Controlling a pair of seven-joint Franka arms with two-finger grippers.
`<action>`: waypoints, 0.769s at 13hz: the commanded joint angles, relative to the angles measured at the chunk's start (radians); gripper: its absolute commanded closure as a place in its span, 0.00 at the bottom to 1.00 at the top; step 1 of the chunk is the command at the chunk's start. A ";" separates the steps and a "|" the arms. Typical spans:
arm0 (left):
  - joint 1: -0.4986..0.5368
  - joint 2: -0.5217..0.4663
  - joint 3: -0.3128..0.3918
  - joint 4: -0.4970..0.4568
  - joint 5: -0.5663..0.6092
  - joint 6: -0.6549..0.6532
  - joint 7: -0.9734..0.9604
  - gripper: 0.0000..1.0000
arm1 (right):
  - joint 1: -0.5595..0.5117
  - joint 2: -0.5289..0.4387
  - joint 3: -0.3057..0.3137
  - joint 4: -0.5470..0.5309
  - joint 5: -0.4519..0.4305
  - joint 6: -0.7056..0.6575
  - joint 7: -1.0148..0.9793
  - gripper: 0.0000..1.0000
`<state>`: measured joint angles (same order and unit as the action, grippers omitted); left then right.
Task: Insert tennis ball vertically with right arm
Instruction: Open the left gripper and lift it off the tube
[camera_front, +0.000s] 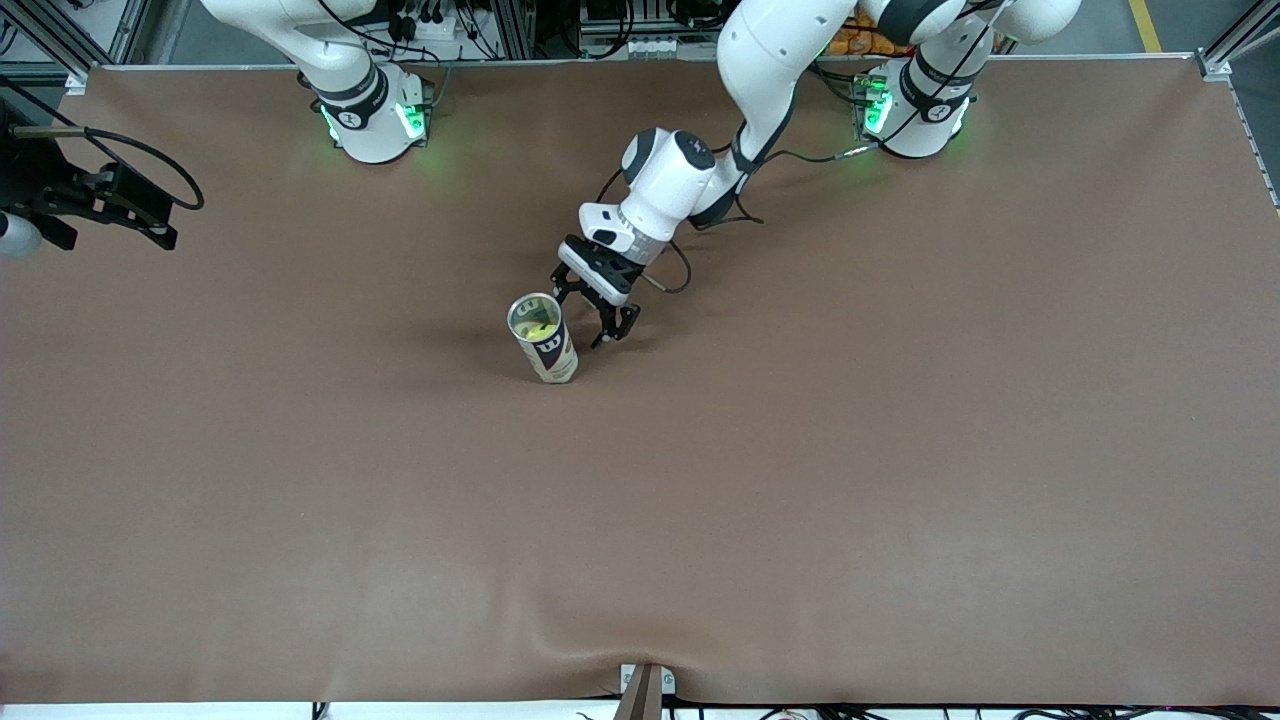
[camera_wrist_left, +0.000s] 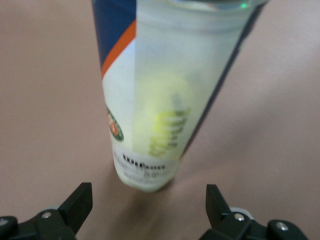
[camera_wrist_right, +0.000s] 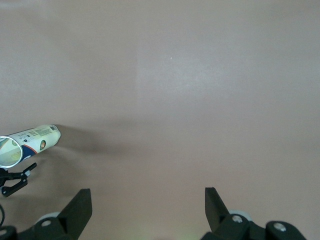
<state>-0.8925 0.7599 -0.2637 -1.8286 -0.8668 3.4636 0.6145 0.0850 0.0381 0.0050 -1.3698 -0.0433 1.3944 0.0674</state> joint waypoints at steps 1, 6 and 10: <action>0.004 -0.134 0.009 -0.133 -0.055 -0.087 0.010 0.00 | -0.028 0.000 0.029 0.008 -0.017 -0.011 -0.015 0.00; 0.078 -0.211 0.021 -0.172 -0.057 -0.253 0.010 0.00 | -0.028 0.000 0.029 -0.006 -0.015 -0.014 -0.014 0.00; 0.083 -0.240 0.090 -0.170 -0.052 -0.371 0.011 0.00 | -0.028 -0.001 0.029 -0.012 -0.015 -0.014 -0.014 0.00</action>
<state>-0.8045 0.5672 -0.2056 -1.9697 -0.9029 3.1559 0.6145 0.0818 0.0388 0.0110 -1.3824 -0.0438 1.3881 0.0668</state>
